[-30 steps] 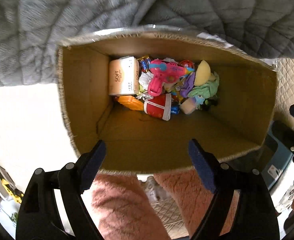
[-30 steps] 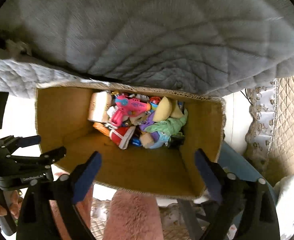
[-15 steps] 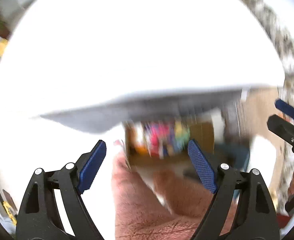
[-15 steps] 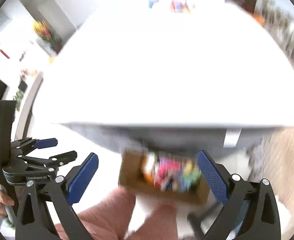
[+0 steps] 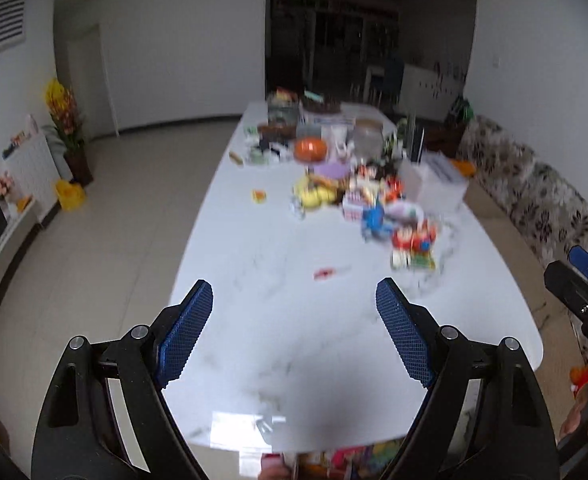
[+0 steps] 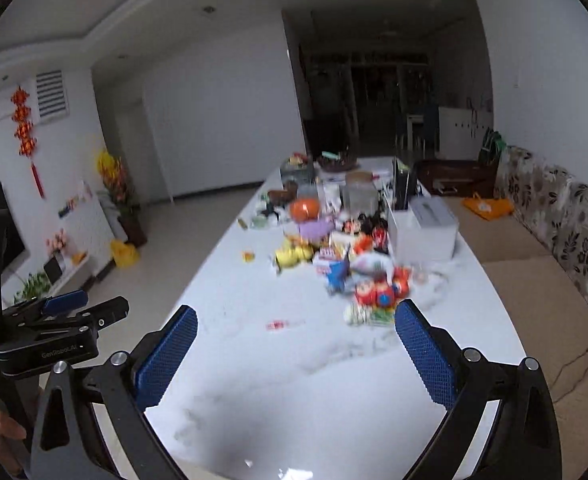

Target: Collect trash

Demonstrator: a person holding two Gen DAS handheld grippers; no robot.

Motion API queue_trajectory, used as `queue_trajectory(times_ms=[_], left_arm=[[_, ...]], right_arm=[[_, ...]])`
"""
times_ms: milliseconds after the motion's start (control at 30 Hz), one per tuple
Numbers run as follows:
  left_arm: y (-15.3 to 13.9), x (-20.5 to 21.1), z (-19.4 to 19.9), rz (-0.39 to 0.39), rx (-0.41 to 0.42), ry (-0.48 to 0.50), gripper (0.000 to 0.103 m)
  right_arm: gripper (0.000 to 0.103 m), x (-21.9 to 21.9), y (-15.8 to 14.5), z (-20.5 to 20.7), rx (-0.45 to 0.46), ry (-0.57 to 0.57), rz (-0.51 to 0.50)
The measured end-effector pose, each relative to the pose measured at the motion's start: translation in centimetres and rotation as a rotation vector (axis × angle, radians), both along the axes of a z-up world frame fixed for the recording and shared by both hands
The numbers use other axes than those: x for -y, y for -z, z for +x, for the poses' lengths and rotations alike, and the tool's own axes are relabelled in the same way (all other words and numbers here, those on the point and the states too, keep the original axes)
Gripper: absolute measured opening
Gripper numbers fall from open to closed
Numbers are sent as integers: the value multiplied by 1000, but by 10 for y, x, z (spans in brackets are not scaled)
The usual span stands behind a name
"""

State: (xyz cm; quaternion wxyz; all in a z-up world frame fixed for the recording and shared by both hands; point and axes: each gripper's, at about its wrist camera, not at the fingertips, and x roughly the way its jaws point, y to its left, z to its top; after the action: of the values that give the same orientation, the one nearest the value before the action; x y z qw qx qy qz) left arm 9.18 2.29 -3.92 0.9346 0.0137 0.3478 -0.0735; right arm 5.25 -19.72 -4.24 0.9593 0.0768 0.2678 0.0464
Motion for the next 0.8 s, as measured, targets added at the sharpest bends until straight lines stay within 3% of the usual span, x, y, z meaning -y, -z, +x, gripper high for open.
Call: queue_trajectory(times_ms=[533,600,800], left_arm=[[-28,8,7,-17,135,19,82],[-30,9,7,-16,139,11,91],[-37,10,2,-14,167,1,91]], right_arm=[[98,-7,-39,-5,87,55,-49],[98,-7,-40,-3,90,56,-49],[98,-7,-42,-2,95,53,-46]])
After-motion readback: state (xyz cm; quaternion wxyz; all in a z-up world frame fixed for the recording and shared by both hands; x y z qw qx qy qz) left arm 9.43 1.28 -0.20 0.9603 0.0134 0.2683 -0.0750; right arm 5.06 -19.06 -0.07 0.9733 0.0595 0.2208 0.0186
